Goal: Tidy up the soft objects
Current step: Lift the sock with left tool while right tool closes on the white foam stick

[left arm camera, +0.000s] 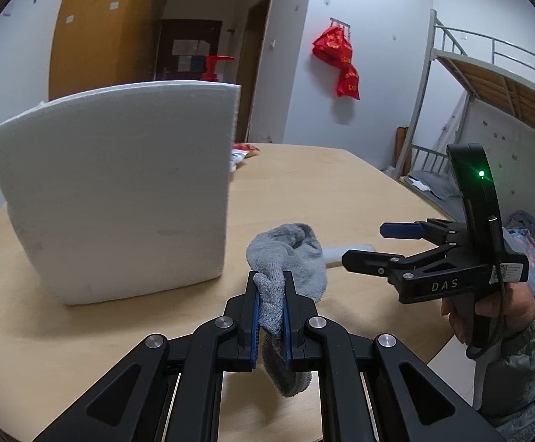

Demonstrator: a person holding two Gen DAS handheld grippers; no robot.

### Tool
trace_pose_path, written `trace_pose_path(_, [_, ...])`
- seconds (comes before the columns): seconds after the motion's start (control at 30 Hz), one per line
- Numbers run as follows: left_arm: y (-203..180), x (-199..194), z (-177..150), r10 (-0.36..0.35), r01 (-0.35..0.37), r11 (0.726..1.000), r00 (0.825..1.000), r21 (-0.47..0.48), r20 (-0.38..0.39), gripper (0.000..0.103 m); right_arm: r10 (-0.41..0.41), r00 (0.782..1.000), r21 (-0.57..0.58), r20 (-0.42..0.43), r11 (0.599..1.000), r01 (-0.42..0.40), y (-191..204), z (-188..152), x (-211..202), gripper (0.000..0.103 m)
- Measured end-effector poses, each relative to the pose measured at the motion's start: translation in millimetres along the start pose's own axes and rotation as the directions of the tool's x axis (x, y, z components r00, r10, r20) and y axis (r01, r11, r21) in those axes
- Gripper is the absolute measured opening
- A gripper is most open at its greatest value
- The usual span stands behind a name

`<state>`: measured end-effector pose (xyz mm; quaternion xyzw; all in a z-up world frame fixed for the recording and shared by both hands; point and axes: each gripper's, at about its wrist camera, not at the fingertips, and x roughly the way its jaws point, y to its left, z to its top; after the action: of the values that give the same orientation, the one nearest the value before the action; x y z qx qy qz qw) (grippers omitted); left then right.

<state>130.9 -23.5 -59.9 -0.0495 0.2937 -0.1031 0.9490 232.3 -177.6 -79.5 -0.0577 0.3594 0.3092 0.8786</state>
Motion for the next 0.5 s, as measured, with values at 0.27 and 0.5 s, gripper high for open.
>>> trace_pose_path(0.27, [7.6,-6.5,-0.5,0.001,0.0,1.0,1.0,-0.026,0.008,0.01,0.009,0.999,-0.034,-0.053,0.999,-0.011,-1.1,4.1,12.6,0.103])
trace_pose_path(0.5, [6.6,-4.7,-1.8,-0.014,0.013,0.999,1.0,-0.042,-0.003,0.01,0.03,0.994,-0.075,-0.103,0.996,-0.038,0.0,4.8,17.4,0.083])
